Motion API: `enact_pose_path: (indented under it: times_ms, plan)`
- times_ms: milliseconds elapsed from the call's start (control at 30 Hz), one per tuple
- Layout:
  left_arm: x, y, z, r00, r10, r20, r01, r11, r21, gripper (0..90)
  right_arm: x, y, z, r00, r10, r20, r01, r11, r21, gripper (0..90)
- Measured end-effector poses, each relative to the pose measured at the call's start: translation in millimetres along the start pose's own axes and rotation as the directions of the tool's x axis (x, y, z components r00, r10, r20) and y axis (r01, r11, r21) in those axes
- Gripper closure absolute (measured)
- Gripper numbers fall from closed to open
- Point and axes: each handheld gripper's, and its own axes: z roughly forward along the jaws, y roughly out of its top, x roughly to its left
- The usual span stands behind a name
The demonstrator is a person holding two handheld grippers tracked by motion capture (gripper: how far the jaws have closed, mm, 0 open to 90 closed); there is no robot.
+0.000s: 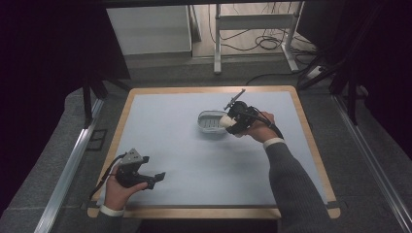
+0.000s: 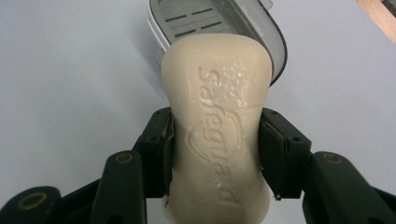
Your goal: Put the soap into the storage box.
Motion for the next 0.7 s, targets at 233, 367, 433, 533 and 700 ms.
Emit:
enact_pose_path:
  times_ms: [233, 367, 433, 533, 700]
  plan:
    - [1.3, -0.6, -0.2, 1.0000, -0.005, 0.005, 0.005, 1.0000, 0.000, 7.3, -6.2, 9.2, 5.4, 1.0000, -0.003, -0.001, 0.003, 1.000, 0.004, 49.5]
    - [-0.2, 0.4, -1.4, 0.9999, -0.006, 0.011, 0.006, 1.0000, -0.006, 7.3, -9.0, 14.7, 11.2, 0.9999, -0.008, -0.014, 0.008, 1.000, -0.003, 49.5]
    - [-1.2, 1.0, -1.7, 1.0000, 0.001, 0.009, -0.001, 1.0000, -0.004, 7.3, -9.4, 17.2, 14.6, 0.9998, -0.012, -0.016, 0.012, 1.000, 0.004, 49.5]
    - [-1.7, 1.2, -1.5, 0.9999, 0.003, 0.011, -0.003, 1.0000, -0.004, 7.3, -10.5, 19.0, 17.2, 0.9998, -0.011, -0.017, 0.012, 1.000, 0.004, 49.5]
    - [-1.6, 1.3, -0.6, 0.9999, 0.008, 0.010, -0.008, 1.0000, 0.003, 7.3, -12.0, 22.9, 20.9, 0.9997, -0.012, -0.020, 0.012, 1.000, 0.010, 49.5]
